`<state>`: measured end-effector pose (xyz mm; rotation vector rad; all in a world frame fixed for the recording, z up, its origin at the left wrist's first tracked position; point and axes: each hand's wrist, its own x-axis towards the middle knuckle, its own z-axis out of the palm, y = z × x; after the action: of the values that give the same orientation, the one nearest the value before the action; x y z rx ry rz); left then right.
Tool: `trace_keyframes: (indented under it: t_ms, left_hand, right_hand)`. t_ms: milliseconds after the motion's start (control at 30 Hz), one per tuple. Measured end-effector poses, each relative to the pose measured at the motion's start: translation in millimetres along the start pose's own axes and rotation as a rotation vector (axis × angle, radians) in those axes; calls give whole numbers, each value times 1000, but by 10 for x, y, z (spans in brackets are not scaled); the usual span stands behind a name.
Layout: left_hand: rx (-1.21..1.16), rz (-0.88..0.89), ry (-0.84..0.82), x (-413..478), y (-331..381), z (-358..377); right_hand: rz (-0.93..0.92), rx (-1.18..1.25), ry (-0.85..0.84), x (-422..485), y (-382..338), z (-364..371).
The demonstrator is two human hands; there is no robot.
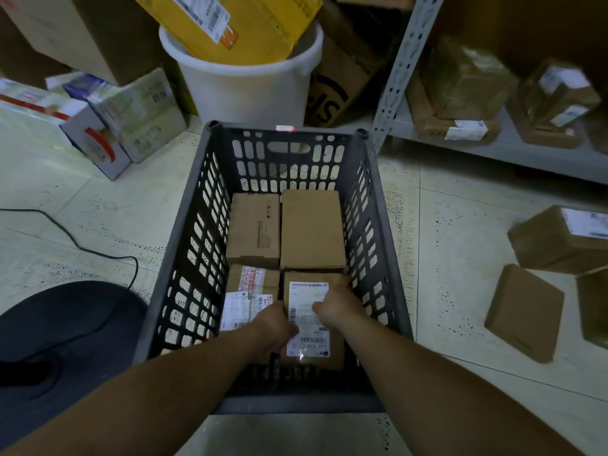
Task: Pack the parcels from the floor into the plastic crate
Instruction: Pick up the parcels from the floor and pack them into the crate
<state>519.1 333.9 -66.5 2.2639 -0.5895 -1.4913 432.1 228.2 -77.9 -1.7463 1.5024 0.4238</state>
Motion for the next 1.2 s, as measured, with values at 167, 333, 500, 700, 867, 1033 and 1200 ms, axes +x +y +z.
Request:
trace_keyframes:
  t_ms: [167,333,500,700,867,1033,1200]
  left_hand:
    - [15,-13,-107,55,-5,26]
    - [-30,44,-139,15,30,-23]
    - [-32,144,-25,-512,234,-376]
    - [-59,134,15,-1669,856,-990]
    - [13,185,1,-2766,1676,-1312]
    - [131,298,-59,-3813,2647,-1326]
    - [262,462,-85,-4598,3627,-813]
  right_hand:
    - [76,-82,-67,121,-15,90]
    - [23,-45,-77,82,-27,70]
    - [-211,3,-93,-429,-165,-316]
    - [-300,32,-110,-1616,-560,-1433]
    - [-345,75,-77,-2766,-829,-2494]
    - [-254,102,20,-3777,-627,-3504]
    - [-141,181,186,-4408,64,-4434]
